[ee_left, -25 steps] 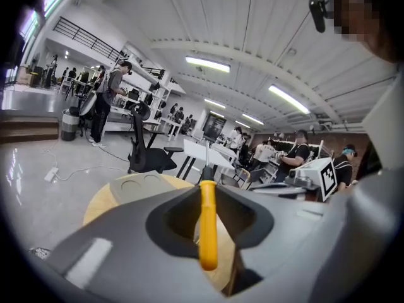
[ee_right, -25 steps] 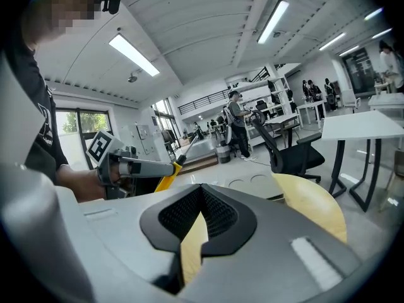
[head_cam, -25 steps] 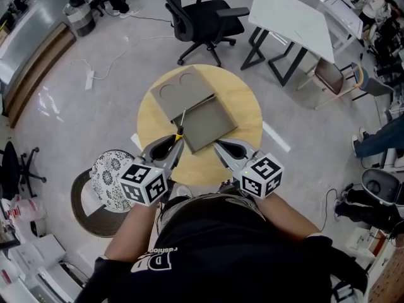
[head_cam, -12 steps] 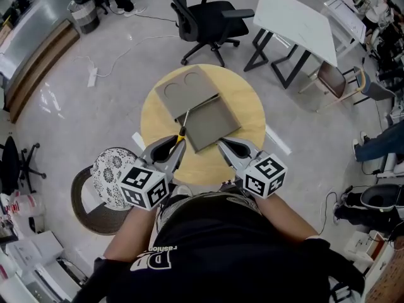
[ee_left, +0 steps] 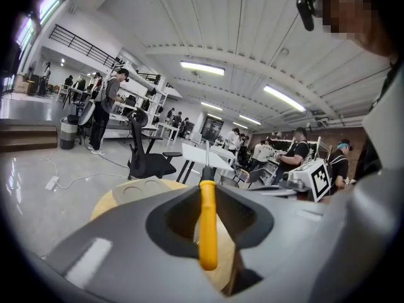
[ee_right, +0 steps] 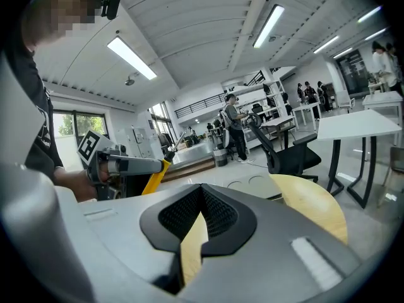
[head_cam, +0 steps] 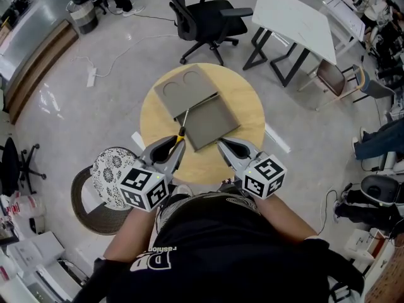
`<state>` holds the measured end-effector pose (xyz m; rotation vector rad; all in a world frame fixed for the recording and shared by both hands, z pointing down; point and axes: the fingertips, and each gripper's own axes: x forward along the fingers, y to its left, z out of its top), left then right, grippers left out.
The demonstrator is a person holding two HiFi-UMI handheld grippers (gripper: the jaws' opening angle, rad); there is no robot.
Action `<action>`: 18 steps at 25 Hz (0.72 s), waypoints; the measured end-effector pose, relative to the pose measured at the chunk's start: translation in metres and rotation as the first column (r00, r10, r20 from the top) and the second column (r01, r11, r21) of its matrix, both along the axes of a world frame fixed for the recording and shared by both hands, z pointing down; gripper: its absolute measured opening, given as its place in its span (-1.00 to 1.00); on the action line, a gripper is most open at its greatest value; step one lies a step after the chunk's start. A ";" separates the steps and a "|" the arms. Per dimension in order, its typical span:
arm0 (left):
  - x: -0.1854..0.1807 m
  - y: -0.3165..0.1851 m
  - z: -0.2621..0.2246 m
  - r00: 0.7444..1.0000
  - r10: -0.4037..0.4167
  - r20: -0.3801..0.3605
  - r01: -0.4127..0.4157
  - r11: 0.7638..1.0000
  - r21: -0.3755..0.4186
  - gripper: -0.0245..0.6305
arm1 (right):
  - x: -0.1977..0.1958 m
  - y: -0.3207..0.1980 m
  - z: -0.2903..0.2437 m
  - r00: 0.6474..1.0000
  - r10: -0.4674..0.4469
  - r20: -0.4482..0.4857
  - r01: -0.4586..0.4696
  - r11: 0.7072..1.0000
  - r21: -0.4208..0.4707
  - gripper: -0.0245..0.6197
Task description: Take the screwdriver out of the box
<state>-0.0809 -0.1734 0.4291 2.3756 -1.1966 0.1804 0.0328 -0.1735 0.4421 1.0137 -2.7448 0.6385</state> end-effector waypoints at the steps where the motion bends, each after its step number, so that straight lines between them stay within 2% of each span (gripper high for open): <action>1: 0.000 0.000 0.000 1.000 0.001 0.000 -0.001 1.000 0.000 -0.51 | 0.000 0.000 0.000 1.000 0.001 0.000 -0.001 1.000 -0.001 -0.94; 18: 0.007 -0.004 -0.007 1.000 0.010 0.015 -0.010 1.000 0.018 -0.51 | 0.004 -0.004 -0.003 1.000 0.004 -0.004 -0.004 1.000 0.004 -0.94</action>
